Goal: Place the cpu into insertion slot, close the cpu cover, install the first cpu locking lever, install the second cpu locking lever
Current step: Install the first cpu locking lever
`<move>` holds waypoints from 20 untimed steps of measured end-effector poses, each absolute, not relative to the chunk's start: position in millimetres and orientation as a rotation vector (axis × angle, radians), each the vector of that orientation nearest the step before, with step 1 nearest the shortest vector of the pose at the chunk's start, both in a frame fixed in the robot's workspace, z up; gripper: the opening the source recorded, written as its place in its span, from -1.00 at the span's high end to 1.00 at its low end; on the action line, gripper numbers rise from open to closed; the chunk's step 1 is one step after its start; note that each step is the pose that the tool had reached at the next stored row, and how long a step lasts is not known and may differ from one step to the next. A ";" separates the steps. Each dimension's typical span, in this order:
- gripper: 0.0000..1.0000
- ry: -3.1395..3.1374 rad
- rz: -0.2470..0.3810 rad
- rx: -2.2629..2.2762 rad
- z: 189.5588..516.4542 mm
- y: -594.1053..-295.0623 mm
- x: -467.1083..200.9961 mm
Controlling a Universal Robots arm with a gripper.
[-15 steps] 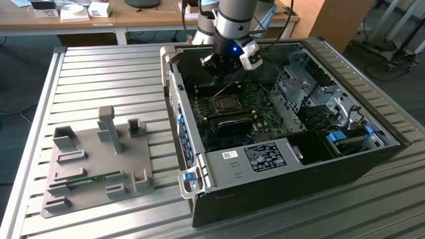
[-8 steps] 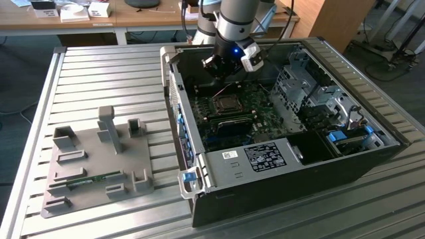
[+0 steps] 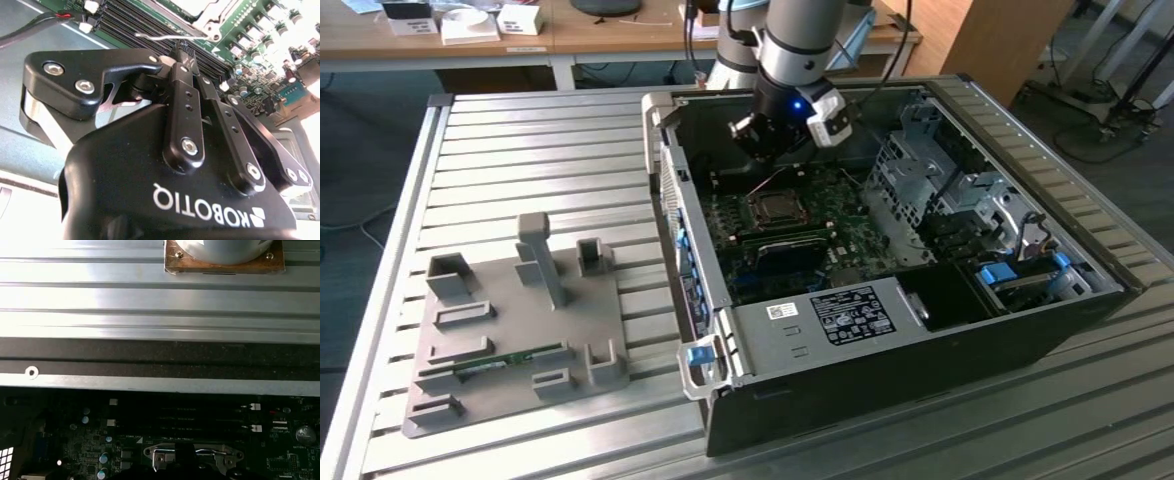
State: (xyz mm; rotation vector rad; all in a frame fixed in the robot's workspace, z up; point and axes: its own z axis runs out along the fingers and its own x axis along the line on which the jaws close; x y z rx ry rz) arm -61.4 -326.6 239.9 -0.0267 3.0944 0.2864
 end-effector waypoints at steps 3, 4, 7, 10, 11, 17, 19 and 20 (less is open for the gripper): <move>0.80 3.094 0.287 -0.027 238.1 -326.5 -59.3; 0.80 3.094 0.287 -0.027 237.4 -326.5 -58.9; 0.80 3.094 0.287 -0.027 235.7 -326.2 -58.6; 0.80 3.094 0.287 -0.026 234.4 -325.1 -58.6; 0.80 3.094 0.287 -0.026 234.0 -324.4 -58.5; 0.80 3.094 0.288 -0.027 231.9 -320.4 -57.5; 0.80 3.094 0.288 -0.026 231.2 -319.6 -56.8; 0.80 3.094 0.288 -0.026 231.2 -319.6 -56.8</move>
